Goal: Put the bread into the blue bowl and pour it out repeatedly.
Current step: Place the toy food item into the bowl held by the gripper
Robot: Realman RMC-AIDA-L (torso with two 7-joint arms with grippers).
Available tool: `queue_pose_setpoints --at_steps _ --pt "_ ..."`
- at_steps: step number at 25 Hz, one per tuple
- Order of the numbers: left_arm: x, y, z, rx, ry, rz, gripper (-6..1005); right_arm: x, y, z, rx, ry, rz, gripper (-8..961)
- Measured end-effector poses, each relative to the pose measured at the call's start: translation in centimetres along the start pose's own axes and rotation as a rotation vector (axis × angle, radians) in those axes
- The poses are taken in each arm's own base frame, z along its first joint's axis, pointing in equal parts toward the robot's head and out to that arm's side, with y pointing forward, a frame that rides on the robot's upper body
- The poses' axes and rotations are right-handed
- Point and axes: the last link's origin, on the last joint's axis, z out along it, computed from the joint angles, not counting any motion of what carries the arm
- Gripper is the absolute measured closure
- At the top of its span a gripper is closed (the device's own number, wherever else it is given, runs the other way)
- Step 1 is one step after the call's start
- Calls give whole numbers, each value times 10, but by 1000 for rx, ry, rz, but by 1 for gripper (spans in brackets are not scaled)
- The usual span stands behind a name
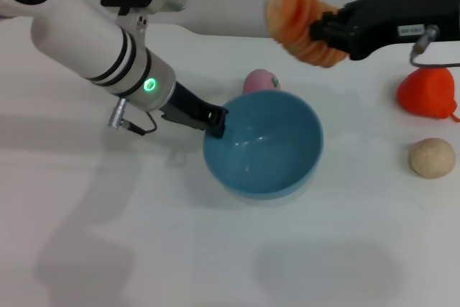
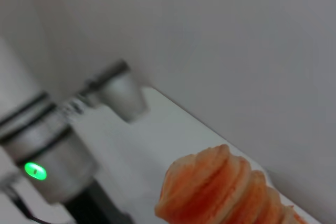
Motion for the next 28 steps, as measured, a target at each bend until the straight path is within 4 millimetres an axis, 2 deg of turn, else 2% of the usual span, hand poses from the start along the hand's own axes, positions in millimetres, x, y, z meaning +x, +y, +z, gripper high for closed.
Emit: queue_pose_setpoints --at_steps 8,20,28 --pt "7 11 3 -15 9 26 993 14 5 8 -137 -87 87 862" --pt "14 14 1 -26 36 26 993 50 2 18 -166 -29 188 866" --pt "13 15 3 -27 23 32 993 57 11 30 -232 -29 113 867"
